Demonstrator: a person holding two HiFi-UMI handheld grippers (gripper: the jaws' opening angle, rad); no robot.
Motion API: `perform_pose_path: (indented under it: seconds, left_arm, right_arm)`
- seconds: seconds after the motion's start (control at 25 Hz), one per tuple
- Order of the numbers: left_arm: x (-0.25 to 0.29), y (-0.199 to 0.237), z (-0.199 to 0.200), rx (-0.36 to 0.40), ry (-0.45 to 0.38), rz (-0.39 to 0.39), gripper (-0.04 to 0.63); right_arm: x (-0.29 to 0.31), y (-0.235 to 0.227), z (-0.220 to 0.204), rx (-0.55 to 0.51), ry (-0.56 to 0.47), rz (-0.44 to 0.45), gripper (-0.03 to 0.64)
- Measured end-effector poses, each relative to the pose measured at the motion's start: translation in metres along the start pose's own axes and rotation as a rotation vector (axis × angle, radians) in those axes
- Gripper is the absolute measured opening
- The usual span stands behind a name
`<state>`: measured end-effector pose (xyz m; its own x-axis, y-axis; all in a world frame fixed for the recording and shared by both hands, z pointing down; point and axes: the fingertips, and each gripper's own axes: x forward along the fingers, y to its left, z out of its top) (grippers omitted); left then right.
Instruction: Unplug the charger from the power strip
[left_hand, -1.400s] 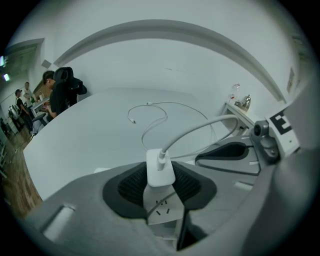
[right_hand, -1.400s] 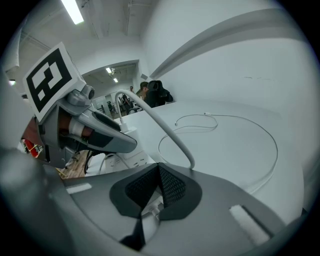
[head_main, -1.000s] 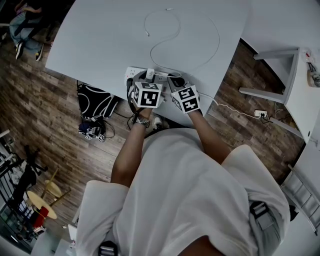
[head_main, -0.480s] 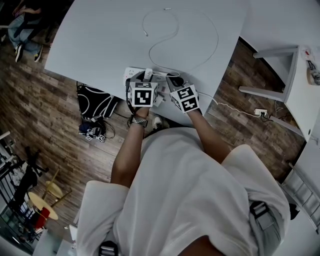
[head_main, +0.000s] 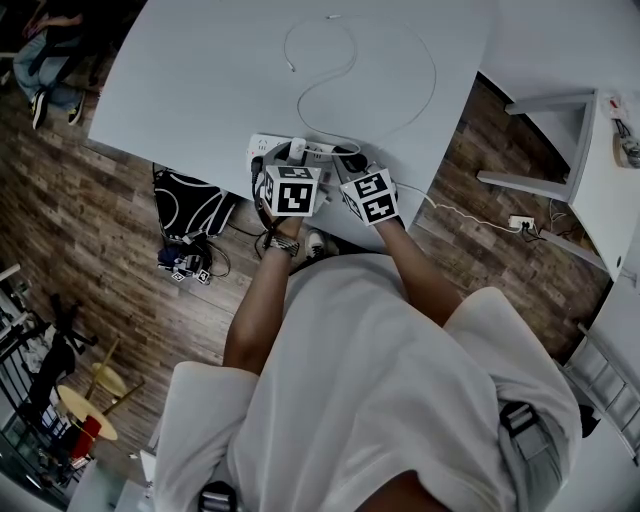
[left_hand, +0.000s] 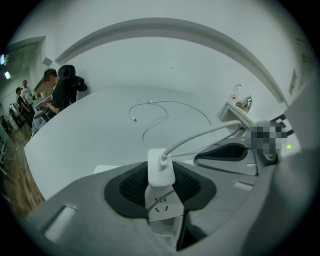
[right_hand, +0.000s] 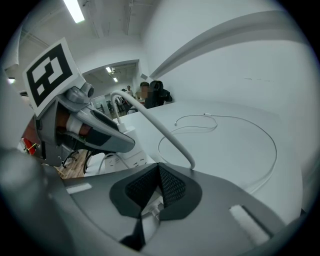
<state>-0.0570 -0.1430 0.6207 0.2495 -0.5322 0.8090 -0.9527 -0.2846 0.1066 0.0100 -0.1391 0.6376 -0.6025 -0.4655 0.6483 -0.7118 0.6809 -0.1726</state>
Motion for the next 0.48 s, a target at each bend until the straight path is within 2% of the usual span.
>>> perform_pose_path:
  seconds: [0.16,0.28,0.48]
  left_arm:
    - [-0.001,0.0019,0.0009,-0.084,-0.012,-0.039,0.143]
    - [-0.0019,0.0033,0.0,-0.109,-0.016,-0.051,0.143]
    - [-0.002,0.0015,0.0017,-0.015,-0.023,-0.018,0.143]
  right_arm:
    - [0.0,-0.0006,0.0021,0.001,-0.006,0.003,0.002]
    - [0.0,0.0001,0.0012,0.001,-0.01,0.003,0.002]
    - [0.0,0.0006,0.0019,0.0,-0.013,0.0,0.002]
